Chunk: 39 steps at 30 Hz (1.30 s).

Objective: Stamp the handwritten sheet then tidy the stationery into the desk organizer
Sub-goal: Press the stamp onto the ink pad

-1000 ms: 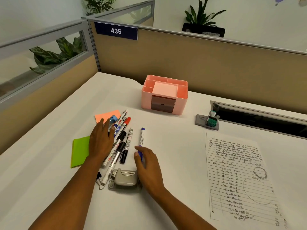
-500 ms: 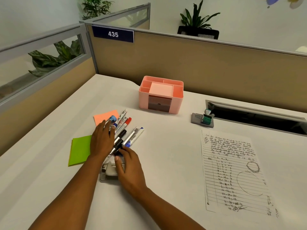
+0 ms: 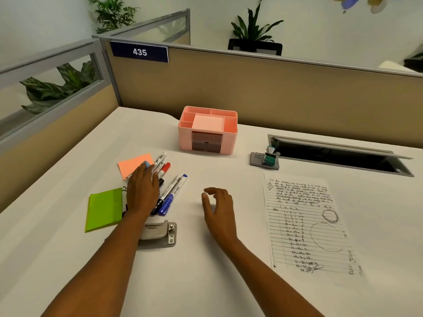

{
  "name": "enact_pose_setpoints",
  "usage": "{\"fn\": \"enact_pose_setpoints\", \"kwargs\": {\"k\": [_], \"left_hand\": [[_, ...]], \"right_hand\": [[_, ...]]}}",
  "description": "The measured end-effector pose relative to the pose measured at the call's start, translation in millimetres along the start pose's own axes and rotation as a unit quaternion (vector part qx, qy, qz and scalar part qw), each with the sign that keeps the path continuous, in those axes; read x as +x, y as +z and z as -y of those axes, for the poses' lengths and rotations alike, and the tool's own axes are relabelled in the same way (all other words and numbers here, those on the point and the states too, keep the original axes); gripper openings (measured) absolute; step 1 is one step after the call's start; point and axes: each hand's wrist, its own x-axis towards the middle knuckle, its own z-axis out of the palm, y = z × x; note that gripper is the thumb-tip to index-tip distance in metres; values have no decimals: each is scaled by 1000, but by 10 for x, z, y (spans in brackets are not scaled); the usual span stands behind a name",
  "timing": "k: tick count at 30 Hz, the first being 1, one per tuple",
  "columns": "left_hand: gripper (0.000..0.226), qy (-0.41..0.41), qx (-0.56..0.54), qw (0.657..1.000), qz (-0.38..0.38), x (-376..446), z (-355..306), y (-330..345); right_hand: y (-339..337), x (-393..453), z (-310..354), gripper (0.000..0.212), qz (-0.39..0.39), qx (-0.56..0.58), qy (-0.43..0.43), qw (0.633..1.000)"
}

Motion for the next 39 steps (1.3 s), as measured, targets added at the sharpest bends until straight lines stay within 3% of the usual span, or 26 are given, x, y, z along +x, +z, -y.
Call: {"fn": "enact_pose_setpoints", "kwargs": {"k": [8,14,19,26,39], "left_hand": [[26,54,-54,997,-22,-63,-537,123],[27,74,-91,993,2,-138,-1098,322],[36,46,-106,992,60,-128,-1610,553],[42,66,-120,984,111,-37,-2051,843],[69,76,-106,969,208,366,-2191,1445]], "right_hand": [[-679,316,-308,19,-99,-24,17,995],[-1137,620,-443,22,-140,-30,45,989],[-1388,961,-594,25,-123,-44,58,990],[-1534,1441,-728,32,-85,-85,81,989],[-1447,2160,-954,47,-37,-156,157,975]]}}
